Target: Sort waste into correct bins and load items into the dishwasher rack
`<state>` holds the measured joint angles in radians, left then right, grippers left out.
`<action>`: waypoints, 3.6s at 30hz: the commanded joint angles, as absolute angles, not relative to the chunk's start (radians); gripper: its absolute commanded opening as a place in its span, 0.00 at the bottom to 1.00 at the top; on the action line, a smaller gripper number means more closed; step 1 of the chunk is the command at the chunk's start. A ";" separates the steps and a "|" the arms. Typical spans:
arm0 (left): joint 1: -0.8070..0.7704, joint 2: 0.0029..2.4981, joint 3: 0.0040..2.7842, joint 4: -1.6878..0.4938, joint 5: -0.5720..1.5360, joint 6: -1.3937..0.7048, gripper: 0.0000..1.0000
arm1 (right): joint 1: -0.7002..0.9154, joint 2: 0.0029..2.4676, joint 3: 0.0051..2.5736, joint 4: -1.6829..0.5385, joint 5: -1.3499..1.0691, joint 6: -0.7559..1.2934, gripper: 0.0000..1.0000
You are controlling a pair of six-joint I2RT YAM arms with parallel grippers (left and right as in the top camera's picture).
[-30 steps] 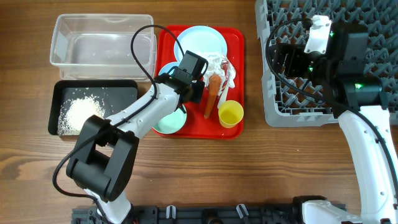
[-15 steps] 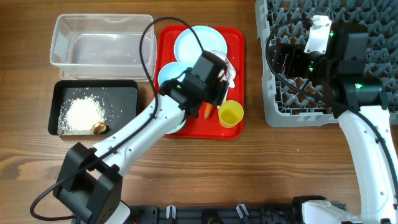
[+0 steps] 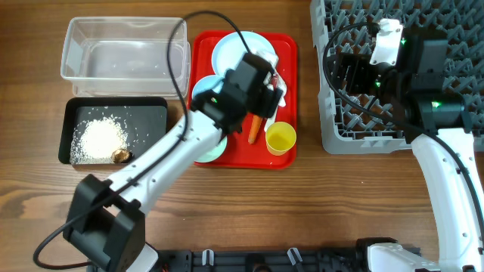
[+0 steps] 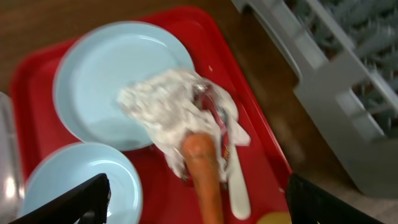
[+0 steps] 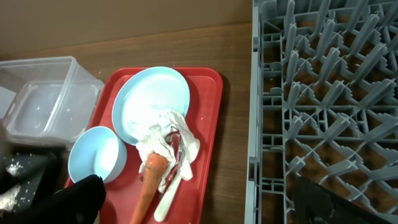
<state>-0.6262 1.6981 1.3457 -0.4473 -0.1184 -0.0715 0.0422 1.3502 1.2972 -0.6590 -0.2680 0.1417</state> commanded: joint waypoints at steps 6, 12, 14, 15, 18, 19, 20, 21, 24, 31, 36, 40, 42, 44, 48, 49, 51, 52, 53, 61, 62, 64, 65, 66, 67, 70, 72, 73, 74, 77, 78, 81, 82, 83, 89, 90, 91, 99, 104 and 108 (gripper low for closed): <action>-0.488 1.869 1.566 -0.458 0.016 0.051 0.93 | 0.038 1.352 1.317 -0.671 -0.255 0.134 1.00; -0.527 2.023 1.568 -0.394 0.030 0.077 0.91 | 0.038 1.352 1.317 -0.674 -0.255 0.132 0.99; -0.534 2.055 1.568 -0.374 0.030 0.094 0.91 | 0.038 1.352 1.317 -0.675 -0.255 0.132 1.00; -0.537 2.075 1.568 -0.360 0.030 0.098 0.91 | 0.038 1.352 1.317 -0.675 -0.255 0.131 1.00; -0.537 2.122 1.568 -0.324 0.030 0.098 0.91 | 0.038 1.352 1.317 -0.676 -0.255 0.131 0.99; -0.537 2.134 1.568 -0.321 0.030 0.098 0.91 | 0.038 1.352 1.317 -0.678 -0.255 0.131 0.99; -0.537 2.146 1.568 -0.316 0.034 0.098 0.90 | 0.038 1.352 1.317 -0.678 -0.255 0.131 0.99; -0.537 2.156 1.568 -0.309 0.034 0.098 0.90 | 0.038 1.352 1.317 -0.679 -0.255 0.131 1.00; -0.537 2.181 1.568 -0.287 0.039 0.098 0.88 | 0.038 1.352 1.317 -0.679 -0.254 0.131 1.00; -0.538 2.192 1.568 -0.280 0.093 0.098 0.66 | 0.038 1.352 1.317 -0.693 -0.232 0.131 1.00; -0.538 2.192 1.568 -0.280 0.093 0.098 0.28 | 0.038 1.352 1.317 -0.696 -0.232 0.131 1.00; -0.538 2.192 1.568 -0.281 0.093 0.098 0.09 | 0.038 1.352 1.317 -0.698 -0.232 0.131 1.00; -0.538 2.192 1.568 -0.281 0.094 0.097 0.04 | 0.038 1.352 1.317 -0.698 -0.232 0.131 1.00; -0.539 2.183 1.573 -0.281 0.093 0.084 0.04 | 0.038 1.352 1.317 -0.700 -0.232 0.131 1.00; -0.538 2.093 1.593 -0.288 0.093 0.037 0.04 | 0.038 1.352 1.317 -0.704 -0.232 0.131 1.00; -0.538 2.055 1.600 -0.292 0.093 0.037 0.04 | 0.038 1.352 1.317 -0.704 -0.232 0.131 1.00; -0.538 1.992 1.605 -0.296 0.093 0.037 0.04 | 0.038 1.352 1.317 -0.704 -0.232 0.131 1.00; -0.538 1.958 1.605 -0.297 0.093 0.037 0.04 | 0.038 1.352 1.317 -0.704 -0.232 0.131 1.00; -0.537 1.929 1.605 -0.302 0.093 0.037 0.04 | 0.038 1.352 1.317 -0.704 -0.232 0.131 1.00; -0.461 1.758 1.605 -0.330 -0.056 0.037 0.04 | 0.038 1.352 1.317 -0.702 -0.233 0.131 1.00; -0.441 1.751 1.605 -0.330 -0.076 0.038 0.04 | 0.038 1.352 1.317 -0.702 -0.233 0.131 1.00; -0.391 1.748 1.605 -0.329 -0.110 0.038 0.04 | 0.038 1.352 1.317 -0.702 -0.232 0.131 1.00; -0.368 1.748 1.605 -0.330 -0.116 0.038 0.04 | 0.038 1.352 1.317 -0.702 -0.233 0.131 1.00; -0.331 1.750 1.605 -0.331 -0.118 0.037 0.04 | 0.038 1.352 1.317 -0.702 -0.233 0.131 1.00; -0.304 1.750 1.605 -0.331 -0.118 0.037 0.04 | 0.038 1.352 1.317 -0.702 -0.233 0.131 1.00; -0.221 1.751 1.605 -0.334 -0.118 0.038 0.04 | 0.038 1.352 1.317 -0.701 -0.233 0.132 1.00; -0.173 1.756 1.604 -0.348 -0.130 0.043 0.04 | 0.038 1.352 1.317 -0.701 -0.233 0.134 1.00; -0.134 1.770 1.604 -0.360 -0.134 0.045 0.04 | 0.038 1.352 1.317 -0.701 -0.233 0.134 1.00; -0.114 1.785 1.604 -0.363 -0.133 0.044 0.04 | 0.038 1.352 1.317 -0.701 -0.233 0.134 1.00; -0.068 1.850 1.604 -0.376 -0.133 0.037 0.09 | 0.038 1.352 1.317 -0.700 -0.233 0.133 1.00; -0.057 1.872 1.604 -0.378 -0.133 0.036 0.26 | 0.038 1.352 1.317 -0.700 -0.233 0.134 1.00; -0.036 1.921 1.604 -0.368 -0.133 0.036 0.80 | 0.038 1.352 1.317 -0.701 -0.233 0.134 1.00; -0.036 1.931 1.604 -0.367 -0.132 0.035 0.99 | 0.038 1.352 1.317 -0.701 -0.233 0.134 0.99; -0.036 1.932 1.604 -0.366 -0.132 0.016 1.00 | 0.038 1.352 1.317 -0.701 -0.233 0.134 1.00; -0.103 1.895 1.605 -0.329 -0.036 -0.012 1.00 | 0.038 1.352 1.317 -0.703 -0.233 0.134 1.00; -0.136 1.885 1.605 -0.333 -0.010 -0.011 1.00 | 0.038 1.352 1.317 -0.703 -0.233 0.134 0.99; -0.165 1.883 1.605 -0.339 0.012 -0.007 1.00 | 0.038 1.352 1.317 -0.703 -0.233 0.134 1.00; -0.467 1.961 1.605 -0.402 0.066 0.098 1.00 | 0.038 1.352 1.317 -0.704 -0.232 0.133 1.00; -0.535 2.069 1.605 -0.384 0.067 0.110 1.00 | 0.038 1.352 1.317 -0.705 -0.232 0.131 1.00; -0.547 2.159 1.605 -0.374 0.066 0.155 1.00 | 0.038 1.352 1.317 -0.705 -0.232 0.131 1.00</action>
<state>-0.5426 2.1033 1.5963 -0.3809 0.0589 0.1040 0.0422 1.3502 1.2972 -0.7033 -0.2451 0.1413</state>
